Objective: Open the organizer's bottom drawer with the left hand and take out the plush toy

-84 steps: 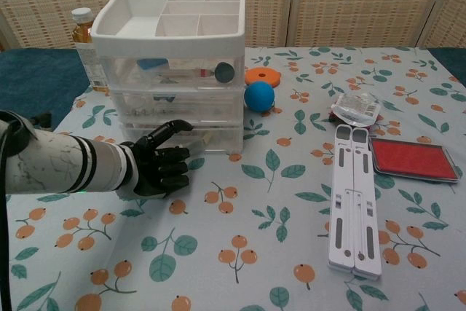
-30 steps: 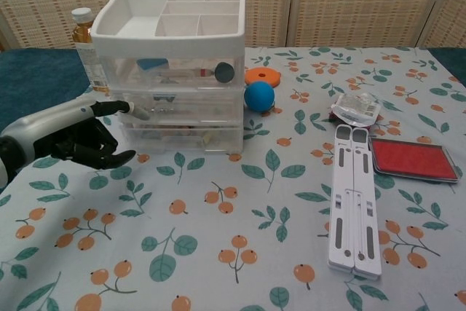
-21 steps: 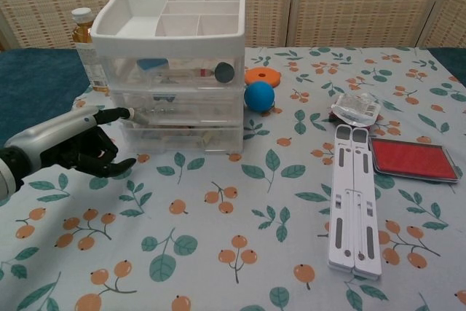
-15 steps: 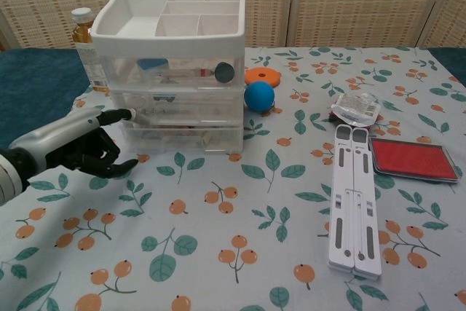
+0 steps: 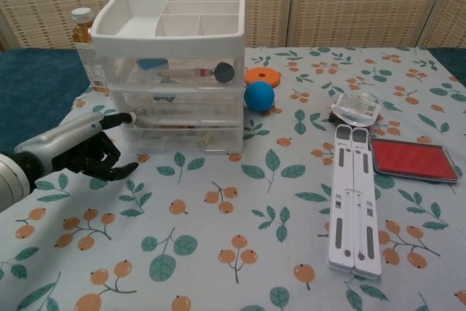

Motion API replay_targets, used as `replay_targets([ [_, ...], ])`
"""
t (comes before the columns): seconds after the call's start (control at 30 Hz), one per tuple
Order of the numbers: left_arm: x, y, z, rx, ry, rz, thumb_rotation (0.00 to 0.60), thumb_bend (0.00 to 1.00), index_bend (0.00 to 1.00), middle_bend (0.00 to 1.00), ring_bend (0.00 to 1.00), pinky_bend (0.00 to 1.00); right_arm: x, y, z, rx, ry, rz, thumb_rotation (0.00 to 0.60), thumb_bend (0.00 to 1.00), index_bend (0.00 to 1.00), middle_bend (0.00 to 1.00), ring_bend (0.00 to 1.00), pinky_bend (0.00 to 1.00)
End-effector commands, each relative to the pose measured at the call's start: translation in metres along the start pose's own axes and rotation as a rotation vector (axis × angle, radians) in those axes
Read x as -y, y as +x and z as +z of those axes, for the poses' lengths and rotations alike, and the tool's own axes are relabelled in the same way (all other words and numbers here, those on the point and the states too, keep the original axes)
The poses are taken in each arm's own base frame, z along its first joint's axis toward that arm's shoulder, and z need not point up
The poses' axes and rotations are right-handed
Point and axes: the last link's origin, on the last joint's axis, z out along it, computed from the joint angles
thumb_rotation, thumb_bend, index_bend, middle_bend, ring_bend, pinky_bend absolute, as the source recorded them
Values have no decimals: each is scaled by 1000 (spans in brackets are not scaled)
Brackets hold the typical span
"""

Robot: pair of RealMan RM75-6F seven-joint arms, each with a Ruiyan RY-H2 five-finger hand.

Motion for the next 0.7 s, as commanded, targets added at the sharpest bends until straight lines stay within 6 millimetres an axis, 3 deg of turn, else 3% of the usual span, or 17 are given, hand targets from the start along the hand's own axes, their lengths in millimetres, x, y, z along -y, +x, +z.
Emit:
replay_targets([
  [0.03, 1, 0, 1, -16, 2, 17, 600, 344, 150, 872, 1000, 1000, 0, 0, 0, -1, 1, -1, 600, 341, 0, 83, 0, 41],
  [0.7, -3, -6, 9, -45, -22, 101, 600, 344, 161, 872, 1000, 1000, 0, -2, 0, 5, -6, -1, 600, 341, 0, 83, 0, 41],
])
